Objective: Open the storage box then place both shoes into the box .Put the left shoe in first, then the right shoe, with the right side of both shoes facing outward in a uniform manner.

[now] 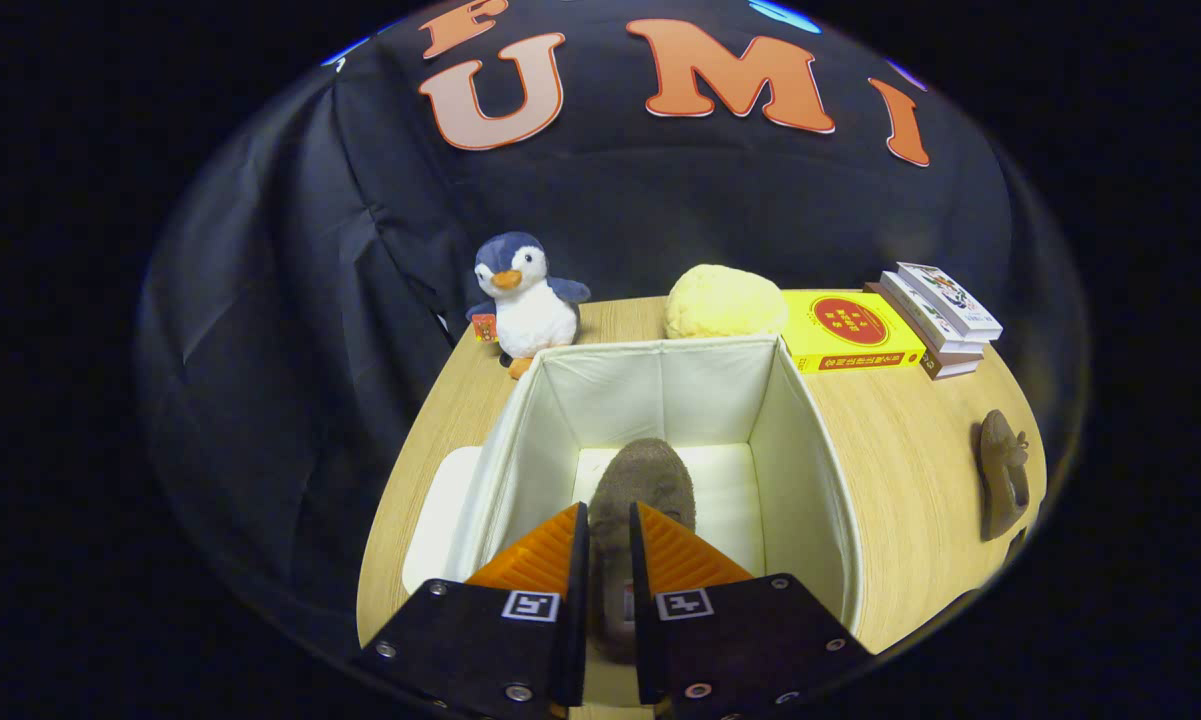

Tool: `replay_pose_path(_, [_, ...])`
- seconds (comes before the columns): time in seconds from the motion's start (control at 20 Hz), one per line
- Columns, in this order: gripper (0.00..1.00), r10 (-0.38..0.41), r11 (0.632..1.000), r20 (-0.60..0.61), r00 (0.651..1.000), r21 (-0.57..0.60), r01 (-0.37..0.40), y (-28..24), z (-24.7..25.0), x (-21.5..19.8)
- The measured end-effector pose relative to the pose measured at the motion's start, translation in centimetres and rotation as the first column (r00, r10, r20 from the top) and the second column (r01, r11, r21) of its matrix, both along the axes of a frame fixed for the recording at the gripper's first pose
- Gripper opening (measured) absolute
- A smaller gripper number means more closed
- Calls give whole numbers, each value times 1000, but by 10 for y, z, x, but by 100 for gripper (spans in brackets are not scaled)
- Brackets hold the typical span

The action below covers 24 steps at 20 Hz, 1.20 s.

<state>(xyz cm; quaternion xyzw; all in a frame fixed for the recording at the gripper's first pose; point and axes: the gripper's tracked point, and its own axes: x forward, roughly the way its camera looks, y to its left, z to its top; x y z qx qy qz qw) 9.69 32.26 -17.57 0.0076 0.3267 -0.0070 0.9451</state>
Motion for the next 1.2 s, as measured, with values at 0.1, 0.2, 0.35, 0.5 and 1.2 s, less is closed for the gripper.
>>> replay_pose_path(0.1, [41,-3,1000,31,1000,-13,3,-11,13,1])
replay_pose_path(0.2, [72,-18,999,62,998,-34,20,-29,25,-1])
replay_pose_path(0.35, [93,-39,998,93,995,-52,43,-58,38,-8])
replay_pose_path(0.5, [98,-78,995,125,989,-58,86,-99,46,-13])
replay_pose_path(1.2, [98,-218,970,151,964,-80,231,-317,60,-55])
